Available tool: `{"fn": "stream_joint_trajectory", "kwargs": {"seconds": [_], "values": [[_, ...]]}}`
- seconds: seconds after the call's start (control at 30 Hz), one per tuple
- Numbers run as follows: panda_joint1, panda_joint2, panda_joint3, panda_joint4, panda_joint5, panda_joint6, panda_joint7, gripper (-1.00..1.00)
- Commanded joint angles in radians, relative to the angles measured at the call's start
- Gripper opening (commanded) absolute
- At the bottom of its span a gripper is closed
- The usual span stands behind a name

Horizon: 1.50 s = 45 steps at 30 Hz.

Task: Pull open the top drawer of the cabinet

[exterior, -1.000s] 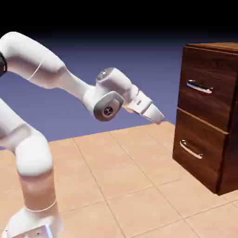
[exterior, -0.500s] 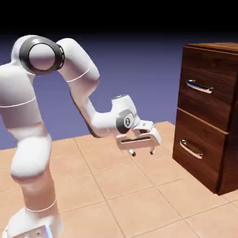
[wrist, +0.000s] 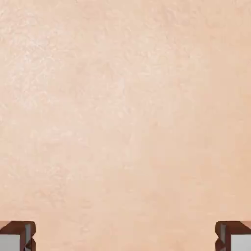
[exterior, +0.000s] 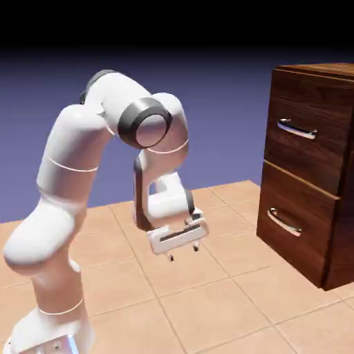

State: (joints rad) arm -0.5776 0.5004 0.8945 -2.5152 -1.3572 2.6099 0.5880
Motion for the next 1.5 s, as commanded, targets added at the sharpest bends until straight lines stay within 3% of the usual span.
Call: {"fn": "stream_joint_trajectory", "kwargs": {"seconds": [0.0,1.1,1.37,1.4,1.47], "values": [[-0.019,0.034,0.029,0.009,-0.044,-0.014,-0.005,0.00],[-0.642,1.166,0.975,0.321,-1.479,-0.465,-0.167,0.00],[-0.533,1.157,0.969,0.510,-1.503,-0.392,-0.184,0.00],[-0.533,1.157,0.969,0.510,-1.503,-0.392,-0.184,-1.00],[-0.555,1.160,0.970,0.473,-1.500,-0.407,-0.180,-1.00]]}}
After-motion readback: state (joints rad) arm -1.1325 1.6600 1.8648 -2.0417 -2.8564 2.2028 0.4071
